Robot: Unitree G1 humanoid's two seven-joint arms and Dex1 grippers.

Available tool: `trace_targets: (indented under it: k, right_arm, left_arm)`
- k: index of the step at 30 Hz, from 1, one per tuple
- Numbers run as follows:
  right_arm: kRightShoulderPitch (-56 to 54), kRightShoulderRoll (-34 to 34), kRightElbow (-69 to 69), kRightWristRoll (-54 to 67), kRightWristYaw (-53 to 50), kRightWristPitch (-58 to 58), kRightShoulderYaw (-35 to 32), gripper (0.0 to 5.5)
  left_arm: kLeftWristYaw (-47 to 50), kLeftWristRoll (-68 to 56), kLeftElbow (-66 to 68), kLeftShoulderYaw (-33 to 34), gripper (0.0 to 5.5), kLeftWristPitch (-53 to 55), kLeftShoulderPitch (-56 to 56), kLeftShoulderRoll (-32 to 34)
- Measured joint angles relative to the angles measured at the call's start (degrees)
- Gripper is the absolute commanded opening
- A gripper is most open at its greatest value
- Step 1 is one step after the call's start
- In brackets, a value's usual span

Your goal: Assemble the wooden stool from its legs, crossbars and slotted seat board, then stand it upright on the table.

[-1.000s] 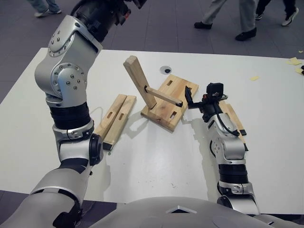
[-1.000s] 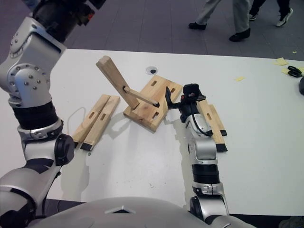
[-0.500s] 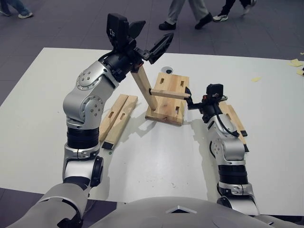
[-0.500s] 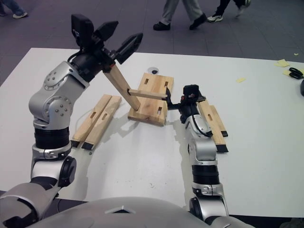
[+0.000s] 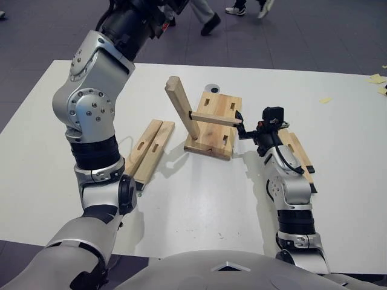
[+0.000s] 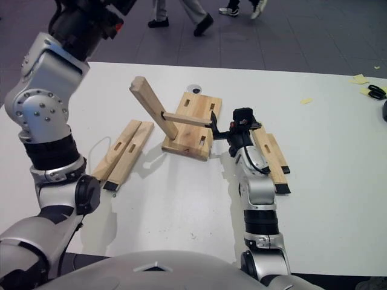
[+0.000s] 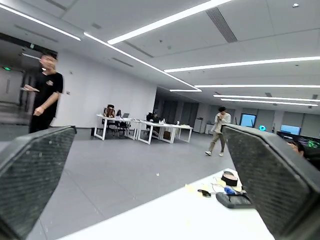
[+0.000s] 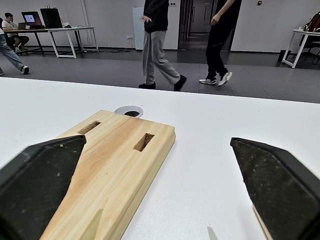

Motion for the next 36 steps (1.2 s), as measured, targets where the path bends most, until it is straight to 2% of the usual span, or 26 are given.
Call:
trace_targets:
  k: [2,4,9,17,20,22,26,29,32,36]
  right_arm:
    - [0.0,0.0,0.0,0.0,0.0,0.0,0.1,5.4]
    - [0.0,0.0,0.0,0.0,0.0,0.0,0.1,5.4]
    - [0.1,0.0,0.0,0.0,0.1,0.0,0.2,5.4]
    - [0.5,0.1,0.0,0.0,0.0,0.1,0.5,5.4]
    - [0.5,0.1,-0.1,0.0,0.0,0.1,0.6,5.4]
    - [0.7,0.1,-0.1,0.0,-0.1,0.1,0.6,5.4]
    - [1.3,0.4,-0.6,0.0,-0.2,0.1,0.6,5.4]
    - [1.9,0.6,-1.5,0.0,-0.5,0.1,0.5,5.4]
    - [2.9,0.6,-2.1,-0.1,-0.6,0.1,0.5,5.4]
    - [3.7,0.6,-2.5,-0.2,-0.8,0.2,0.1,5.4]
  left_arm:
    - [-1.7,2.6,0.0,-5.3,5.38,1.2,6.9,0.4]
    - [-3.3,4.0,-2.0,-7.7,5.38,-0.1,9.0,1.9]
    - [-3.4,4.8,-3.1,-8.2,5.38,-2.0,10.3,1.0]
    - [-0.8,1.0,-3.0,-6.2,5.38,-1.2,9.9,-3.6]
    - [1.8,-0.1,-1.8,-3.5,5.38,0.7,7.7,-3.9]
    - [4.0,-2.3,-1.4,0.6,5.38,1.1,4.2,-3.2]
    - [6.5,-6.3,-1.4,8.3,5.38,0.8,-5.2,1.9]
    - [2.9,-2.5,1.6,10.0,5.38,0.5,-4.8,11.5]
    - [-5.2,5.7,6.2,5.5,5.38,-0.1,4.8,21.8]
    - [-16.6,14.1,10.2,-3.7,5.38,-2.1,22.9,27.8]
